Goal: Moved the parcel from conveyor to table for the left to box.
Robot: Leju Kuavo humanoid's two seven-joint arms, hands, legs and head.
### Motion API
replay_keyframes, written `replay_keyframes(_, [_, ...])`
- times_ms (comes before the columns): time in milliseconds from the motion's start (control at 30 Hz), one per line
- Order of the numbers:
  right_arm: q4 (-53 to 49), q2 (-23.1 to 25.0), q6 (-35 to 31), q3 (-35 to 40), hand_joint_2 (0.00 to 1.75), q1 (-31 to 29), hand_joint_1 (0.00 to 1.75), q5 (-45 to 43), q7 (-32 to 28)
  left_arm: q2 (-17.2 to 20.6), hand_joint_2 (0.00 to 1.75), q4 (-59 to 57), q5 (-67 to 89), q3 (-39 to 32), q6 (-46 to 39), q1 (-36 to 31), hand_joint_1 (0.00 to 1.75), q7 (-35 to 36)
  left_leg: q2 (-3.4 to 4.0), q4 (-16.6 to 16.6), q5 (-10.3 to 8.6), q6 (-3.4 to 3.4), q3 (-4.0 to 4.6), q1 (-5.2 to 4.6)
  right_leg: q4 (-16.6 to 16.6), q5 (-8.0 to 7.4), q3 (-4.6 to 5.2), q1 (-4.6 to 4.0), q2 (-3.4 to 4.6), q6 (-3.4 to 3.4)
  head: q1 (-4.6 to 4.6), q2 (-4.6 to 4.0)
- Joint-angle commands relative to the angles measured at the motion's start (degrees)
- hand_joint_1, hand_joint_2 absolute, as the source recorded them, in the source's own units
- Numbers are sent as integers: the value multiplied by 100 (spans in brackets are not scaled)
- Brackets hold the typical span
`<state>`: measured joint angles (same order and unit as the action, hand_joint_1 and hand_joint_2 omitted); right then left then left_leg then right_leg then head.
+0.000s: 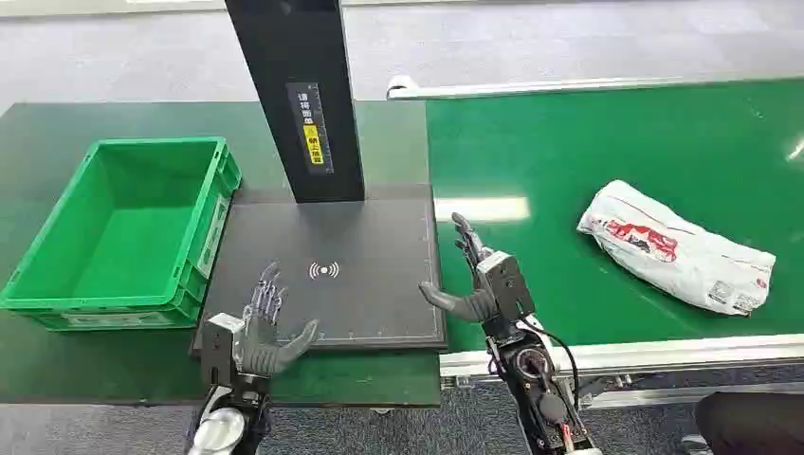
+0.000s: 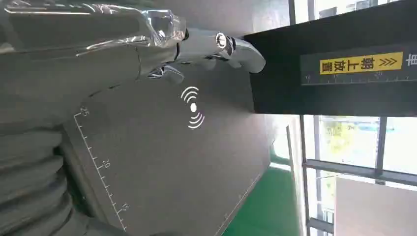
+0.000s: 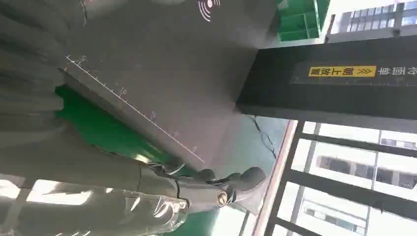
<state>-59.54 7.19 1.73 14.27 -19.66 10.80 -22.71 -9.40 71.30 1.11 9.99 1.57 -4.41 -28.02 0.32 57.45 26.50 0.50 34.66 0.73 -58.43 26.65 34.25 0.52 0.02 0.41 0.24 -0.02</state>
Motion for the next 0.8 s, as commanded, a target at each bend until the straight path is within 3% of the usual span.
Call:
replay_keyframes(33, [79, -25, 2, -37, 175, -63, 0, 2, 40, 93, 175, -311, 8, 124, -3, -151, 0, 30, -6, -11, -1, -3, -16, -2, 11, 1, -18, 1, -5, -1, 0, 0])
replay_keyframes(333, [178, -135, -54, -163, 175, -111, 0, 3, 48, 58, 175, -257, -51, 134, -3, -121, 0, 16, -10, -13, -1, -4, -19, -3, 12, 2, -21, 2, -8, -1, 0, 0])
replay_keyframes(467, [95, -509, -452, -374, 175, -335, 0, 399, 210, 45, 175, -140, -108, 183, -55, -57, 0, -8, -13, -6, -2, -4, -10, -3, 7, 2, -13, 2, -12, 1, 0, 2])
replay_keyframes(567, [297, -1166, -1245, -370, 175, -962, 0, 1698, 969, 1, 175, -57, -230, 143, -76, 73, 0, -16, -9, 0, -2, -6, -1, -6, 1, 0, -4, 6, -7, 3, 2, 0])
replay_keyframes(633, [997, -1668, -1328, -420, 175, -1557, 0, 2382, 1111, 5, 175, 93, -241, 153, -83, 224, 0, -22, -5, 2, -3, -10, 0, -12, -1, -2, -3, 11, -3, 6, 0, 0])
replay_keyframes(700, [1849, -2099, -1204, -488, 175, -2160, 0, 2550, 921, 37, 175, 157, -316, 90, -137, 308, 0, -95, -3, 0, -3, -12, -6, -12, 5, -5, -10, 12, -1, 7, 0, 0])
replay_keyframes(800, [3243, -2649, -1031, -460, 175, -3242, 0, 2864, 1164, 127, 175, 60, -458, 28, -137, 202, 0, -144, -10, 4, -4, -13, -8, -17, 3, -5, -15, 17, -5, 9, 0, 0])
